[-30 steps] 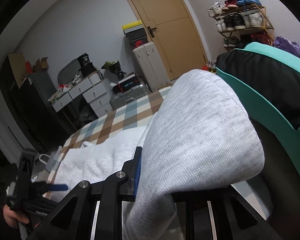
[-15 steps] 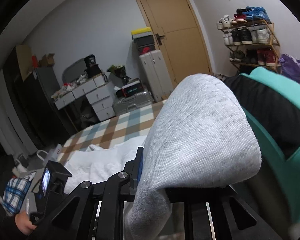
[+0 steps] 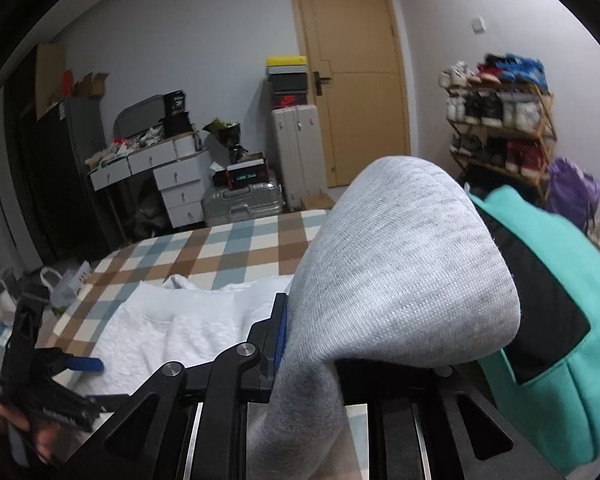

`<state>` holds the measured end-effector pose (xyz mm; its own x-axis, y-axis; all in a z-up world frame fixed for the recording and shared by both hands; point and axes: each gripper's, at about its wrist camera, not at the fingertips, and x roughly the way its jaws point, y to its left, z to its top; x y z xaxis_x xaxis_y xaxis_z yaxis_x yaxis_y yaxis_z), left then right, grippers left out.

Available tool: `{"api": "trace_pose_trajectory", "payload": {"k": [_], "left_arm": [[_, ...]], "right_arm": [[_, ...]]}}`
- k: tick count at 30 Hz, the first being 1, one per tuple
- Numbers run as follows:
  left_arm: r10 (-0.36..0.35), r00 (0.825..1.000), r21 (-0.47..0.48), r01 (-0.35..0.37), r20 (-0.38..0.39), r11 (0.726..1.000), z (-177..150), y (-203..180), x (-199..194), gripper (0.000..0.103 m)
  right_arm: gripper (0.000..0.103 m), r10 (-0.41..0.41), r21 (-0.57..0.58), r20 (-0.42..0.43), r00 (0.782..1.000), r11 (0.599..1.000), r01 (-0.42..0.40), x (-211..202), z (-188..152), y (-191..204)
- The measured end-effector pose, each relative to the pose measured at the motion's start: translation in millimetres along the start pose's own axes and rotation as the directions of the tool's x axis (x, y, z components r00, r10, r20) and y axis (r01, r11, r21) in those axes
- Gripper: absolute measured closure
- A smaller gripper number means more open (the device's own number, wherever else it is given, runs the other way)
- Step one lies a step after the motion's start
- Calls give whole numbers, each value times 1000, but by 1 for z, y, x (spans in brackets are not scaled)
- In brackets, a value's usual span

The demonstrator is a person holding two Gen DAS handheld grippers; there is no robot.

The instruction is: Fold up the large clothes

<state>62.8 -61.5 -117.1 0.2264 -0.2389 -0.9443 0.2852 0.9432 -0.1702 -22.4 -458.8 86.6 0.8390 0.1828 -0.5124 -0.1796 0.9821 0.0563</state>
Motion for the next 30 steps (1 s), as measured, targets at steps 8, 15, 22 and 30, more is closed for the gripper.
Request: {"api": "trace_pose_trajectory", "payload": {"k": [8,15,22,30], "left_arm": [[-274,961,-68,276,36,959,4,43,-9,2],[-338,922,-243,378,190,893,-11,128,-63,4],[-308,921,-378,381,240,844,-39,187,-81,5],[-217,889,-336,365,404,869,-63,174,-151,4]], "right_arm": [[87,80,-309,73,994,950,-53,-29,10,102],[85,215,-488,-45,976,847,-209,-27,-27,199],[82,363,-306,-374,854,821,-482,24,-79,236],[48,511,-117,-413,754,791,-601,27,-78,223]]}}
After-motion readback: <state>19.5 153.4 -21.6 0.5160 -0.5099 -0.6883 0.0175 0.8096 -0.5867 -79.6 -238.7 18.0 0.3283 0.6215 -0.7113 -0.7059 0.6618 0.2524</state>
